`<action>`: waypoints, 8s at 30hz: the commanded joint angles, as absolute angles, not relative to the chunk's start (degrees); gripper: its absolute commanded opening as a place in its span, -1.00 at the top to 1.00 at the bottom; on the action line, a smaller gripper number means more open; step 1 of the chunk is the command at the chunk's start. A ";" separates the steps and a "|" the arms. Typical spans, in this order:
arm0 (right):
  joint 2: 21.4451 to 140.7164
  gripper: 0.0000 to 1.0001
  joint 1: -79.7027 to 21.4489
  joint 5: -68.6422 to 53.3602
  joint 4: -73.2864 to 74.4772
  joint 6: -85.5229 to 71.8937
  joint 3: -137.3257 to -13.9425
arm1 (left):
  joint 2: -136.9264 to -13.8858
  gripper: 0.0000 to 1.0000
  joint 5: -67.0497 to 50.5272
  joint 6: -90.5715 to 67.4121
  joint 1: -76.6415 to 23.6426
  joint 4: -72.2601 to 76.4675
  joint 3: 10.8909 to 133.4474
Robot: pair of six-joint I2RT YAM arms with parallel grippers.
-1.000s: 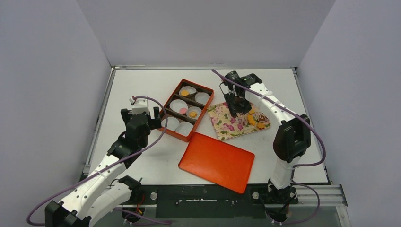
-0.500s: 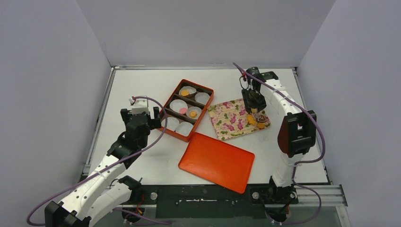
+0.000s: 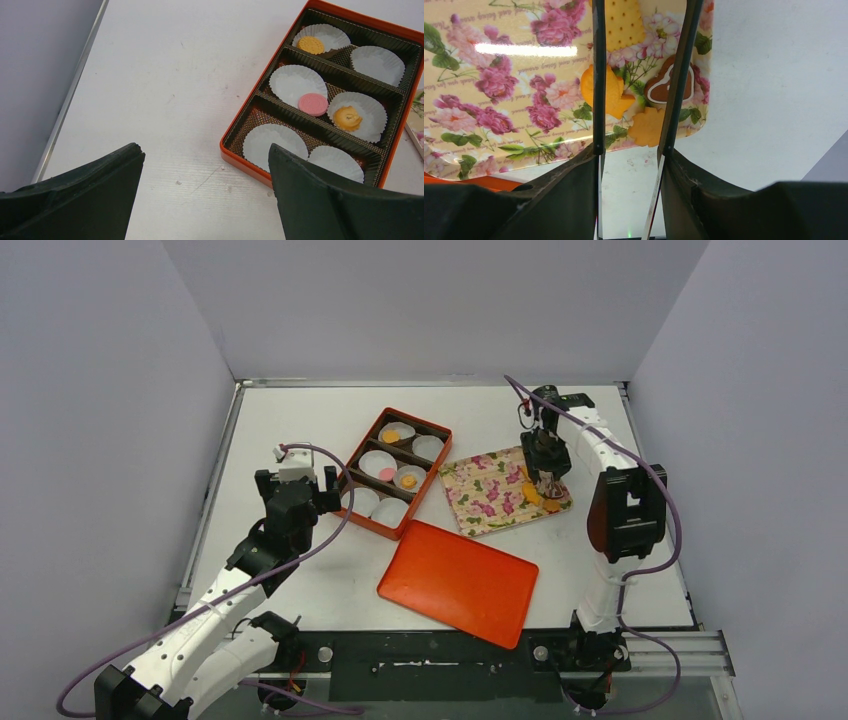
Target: Pack the cookies
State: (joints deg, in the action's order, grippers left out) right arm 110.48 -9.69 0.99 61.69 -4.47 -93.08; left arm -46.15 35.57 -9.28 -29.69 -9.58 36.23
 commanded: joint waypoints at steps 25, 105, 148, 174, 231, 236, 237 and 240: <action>113.24 0.47 -8.84 -1.07 60.15 -2.85 -96.82 | -45.96 -0.86 35.78 -8.47 -29.88 -6.55 36.20; 130.59 0.15 -34.72 -0.18 66.52 -5.50 -126.38 | -45.32 -0.86 35.33 -8.53 -30.06 -6.33 36.11; 95.22 0.21 -11.50 -4.12 59.52 -6.06 -80.40 | -45.57 -0.86 34.63 -8.44 -31.87 -6.50 36.08; 103.33 0.15 -8.82 -3.82 59.78 -3.03 -82.58 | -44.88 -0.86 34.81 -8.17 -31.90 -6.50 35.99; 104.39 0.83 -47.16 -3.00 63.99 -10.62 -102.61 | -45.58 -0.87 39.04 -10.05 -31.07 -7.89 36.60; 106.45 0.83 -50.13 -3.08 64.04 -11.02 -102.27 | -44.15 -0.87 42.06 -10.93 -30.77 -8.78 36.56; 106.84 0.82 -50.61 -3.13 63.95 -11.08 -101.93 | -43.79 -0.87 42.69 -11.12 -30.64 -8.87 36.50; 107.88 0.82 -51.80 -3.08 63.85 -11.25 -101.50 | -41.98 -0.87 44.25 -11.42 -30.38 -8.97 36.09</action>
